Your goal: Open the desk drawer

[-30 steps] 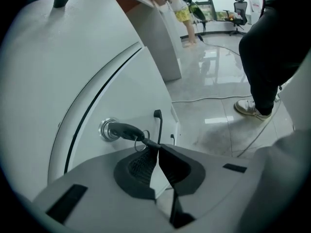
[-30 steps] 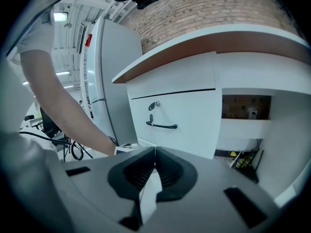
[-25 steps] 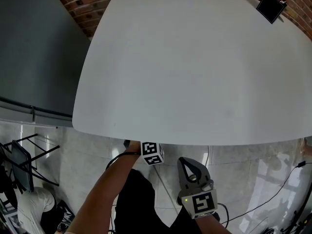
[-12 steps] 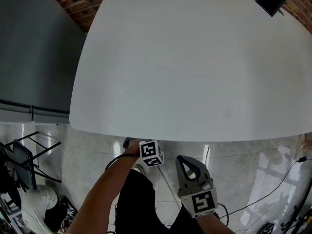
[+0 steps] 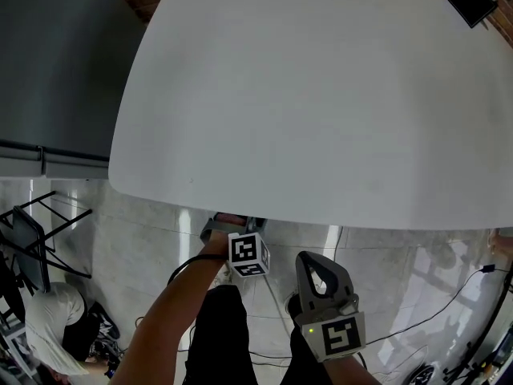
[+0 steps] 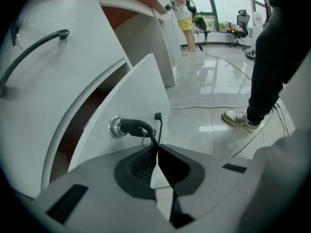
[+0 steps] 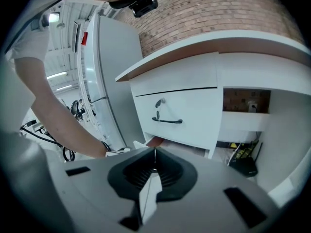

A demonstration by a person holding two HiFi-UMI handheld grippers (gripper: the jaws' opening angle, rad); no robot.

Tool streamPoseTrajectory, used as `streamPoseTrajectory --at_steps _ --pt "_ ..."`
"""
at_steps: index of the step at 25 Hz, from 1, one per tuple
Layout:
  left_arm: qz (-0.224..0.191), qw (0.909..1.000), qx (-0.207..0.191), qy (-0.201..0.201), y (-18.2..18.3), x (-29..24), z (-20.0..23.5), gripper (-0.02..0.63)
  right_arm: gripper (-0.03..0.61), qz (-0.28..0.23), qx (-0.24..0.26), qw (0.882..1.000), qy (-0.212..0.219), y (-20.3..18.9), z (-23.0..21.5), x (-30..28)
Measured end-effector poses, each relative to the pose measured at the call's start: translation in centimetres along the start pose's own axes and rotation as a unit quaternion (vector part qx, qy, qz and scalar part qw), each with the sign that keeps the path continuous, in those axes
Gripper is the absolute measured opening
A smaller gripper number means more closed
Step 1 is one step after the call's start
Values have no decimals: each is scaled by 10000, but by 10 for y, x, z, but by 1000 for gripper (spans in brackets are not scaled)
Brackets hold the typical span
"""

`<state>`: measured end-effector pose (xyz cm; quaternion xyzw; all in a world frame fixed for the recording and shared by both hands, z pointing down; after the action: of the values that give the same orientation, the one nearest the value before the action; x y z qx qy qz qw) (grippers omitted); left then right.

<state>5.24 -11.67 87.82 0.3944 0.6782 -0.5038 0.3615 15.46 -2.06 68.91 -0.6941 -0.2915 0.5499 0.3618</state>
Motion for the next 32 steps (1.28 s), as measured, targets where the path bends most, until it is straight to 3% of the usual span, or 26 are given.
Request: streamPoseTrajectory --at_steps 6,13,32 --pt "-138 9999 51 -28 -9 11 -29 15 15 166 -30 9998 42 -6 26 -2" --pt "-218 9997 131 15 -9 10 -32 15 15 191 -122 9997 56 -10 40 -3" --pt "-305 9994 126 -42 -14 23 -63 15 15 299 -174 9993 158 -24 52 12"
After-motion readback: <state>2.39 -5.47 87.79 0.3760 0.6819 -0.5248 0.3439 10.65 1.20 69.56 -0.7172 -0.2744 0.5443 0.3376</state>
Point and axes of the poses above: the fingertips, and each gripper's own axes: x backward along the fingers, z to its left, y out of its top, the point moved 9 cm from there along x, backward along the fingers, and after that the axes turned 7 degrees about -y, right-handed, at the moved point
